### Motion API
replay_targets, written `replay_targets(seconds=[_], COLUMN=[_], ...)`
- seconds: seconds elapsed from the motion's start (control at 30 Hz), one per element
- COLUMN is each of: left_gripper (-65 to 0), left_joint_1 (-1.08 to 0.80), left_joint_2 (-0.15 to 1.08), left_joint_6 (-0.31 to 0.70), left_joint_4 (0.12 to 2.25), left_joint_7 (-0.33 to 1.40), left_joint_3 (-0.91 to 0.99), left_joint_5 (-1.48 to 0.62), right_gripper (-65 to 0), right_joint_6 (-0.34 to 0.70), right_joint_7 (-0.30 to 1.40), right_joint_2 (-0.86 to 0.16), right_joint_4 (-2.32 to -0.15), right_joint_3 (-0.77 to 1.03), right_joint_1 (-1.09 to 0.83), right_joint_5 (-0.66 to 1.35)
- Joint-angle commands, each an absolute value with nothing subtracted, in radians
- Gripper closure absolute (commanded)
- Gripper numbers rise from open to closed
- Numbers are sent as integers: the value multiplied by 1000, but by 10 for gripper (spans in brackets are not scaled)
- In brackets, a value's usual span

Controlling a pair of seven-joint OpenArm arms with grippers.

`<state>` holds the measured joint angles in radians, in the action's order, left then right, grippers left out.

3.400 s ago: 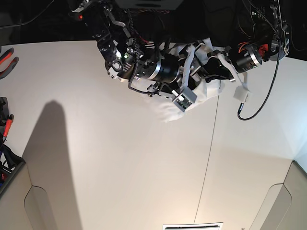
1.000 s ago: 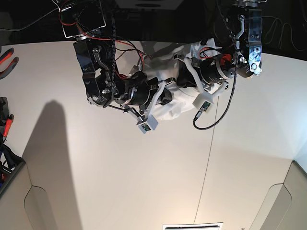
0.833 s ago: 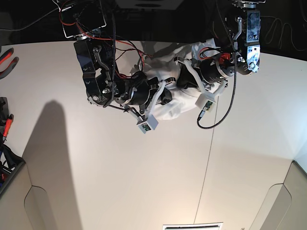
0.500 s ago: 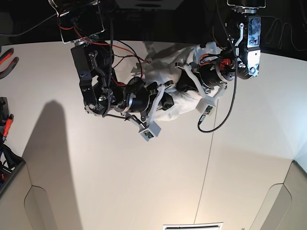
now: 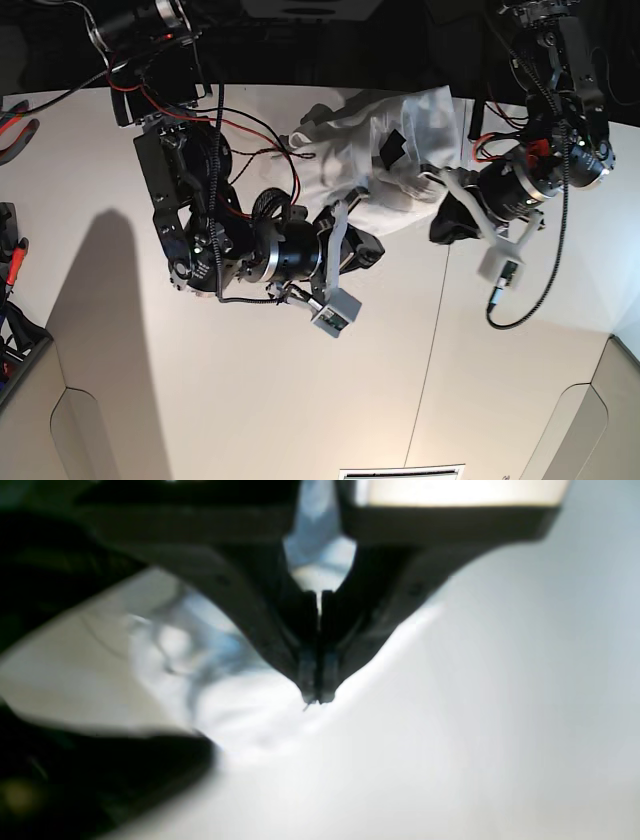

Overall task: Layout the t-shirt on the table in an organized manner, then fold the t-shirt properly
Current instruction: 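Carry the folded shirt with the right gripper to the table edge and release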

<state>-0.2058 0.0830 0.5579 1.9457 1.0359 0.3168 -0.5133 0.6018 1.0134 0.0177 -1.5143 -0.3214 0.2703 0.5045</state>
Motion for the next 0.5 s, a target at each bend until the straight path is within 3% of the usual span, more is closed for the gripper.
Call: replay_targets(seconds=[0.0, 0.23, 0.47], left_gripper=[0, 0, 0], left_joint_1=[-200, -223, -259], left_joint_2=[86, 129, 135], left_joint_6=[561, 561, 561], left_joint_4=[1963, 1963, 1963], left_joint_7=[1021, 1021, 1014], left_joint_3=[351, 538, 575], left_joint_5=[-527, -571, -588], right_gripper=[0, 0, 0], right_joint_6=[611, 628, 624], right_joint_7=[1000, 974, 846], right_joint_2=[-1, -112, -113], right_joint_4=[-1533, -1533, -1476], right_joint_3=[-358, -709, -855], right_joint_1=[294, 342, 352], right_joint_5=[523, 468, 332])
